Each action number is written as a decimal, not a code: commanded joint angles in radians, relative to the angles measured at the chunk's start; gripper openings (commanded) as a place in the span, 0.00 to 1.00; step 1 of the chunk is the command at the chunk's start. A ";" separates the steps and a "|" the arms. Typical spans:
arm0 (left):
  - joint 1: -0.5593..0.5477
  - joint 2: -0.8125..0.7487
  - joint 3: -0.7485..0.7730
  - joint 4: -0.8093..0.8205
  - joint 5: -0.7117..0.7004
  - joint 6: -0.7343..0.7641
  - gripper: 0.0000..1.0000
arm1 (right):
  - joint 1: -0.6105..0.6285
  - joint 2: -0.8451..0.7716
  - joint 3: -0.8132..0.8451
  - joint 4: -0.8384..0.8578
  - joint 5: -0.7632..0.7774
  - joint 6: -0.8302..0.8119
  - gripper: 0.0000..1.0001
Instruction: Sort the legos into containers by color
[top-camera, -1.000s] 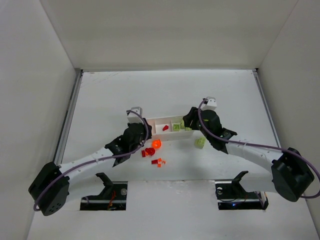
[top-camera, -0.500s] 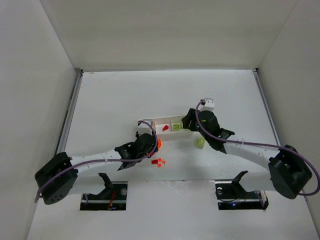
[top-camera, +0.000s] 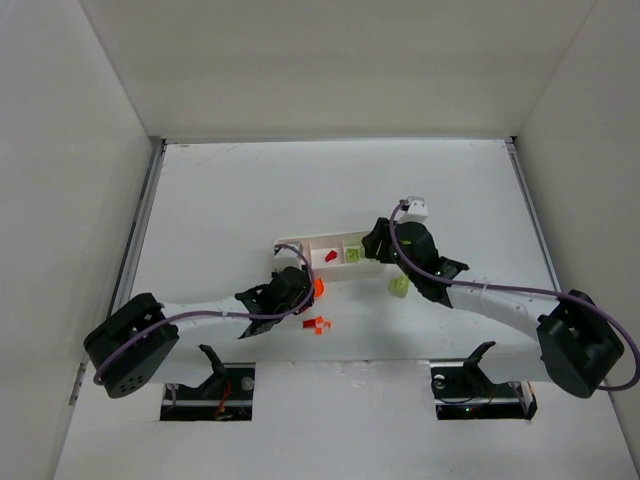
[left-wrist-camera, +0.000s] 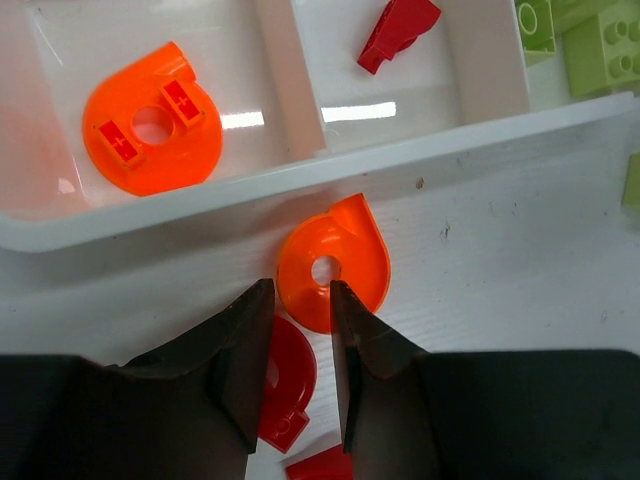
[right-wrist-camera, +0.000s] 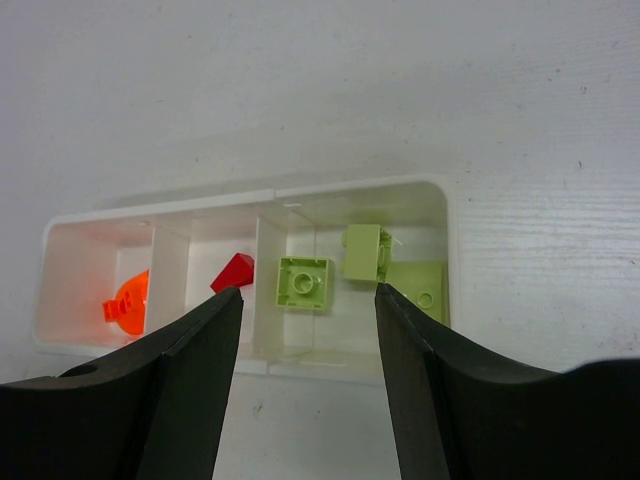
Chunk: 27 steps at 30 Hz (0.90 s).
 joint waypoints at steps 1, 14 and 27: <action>0.025 0.004 -0.014 0.070 0.019 -0.011 0.26 | 0.014 -0.001 0.028 0.051 0.008 -0.002 0.62; 0.041 0.066 -0.034 0.162 0.027 0.001 0.13 | 0.028 0.002 0.034 0.046 0.014 -0.003 0.62; -0.051 -0.115 0.009 0.153 0.031 -0.008 0.04 | 0.017 -0.078 0.002 0.051 0.016 0.004 0.61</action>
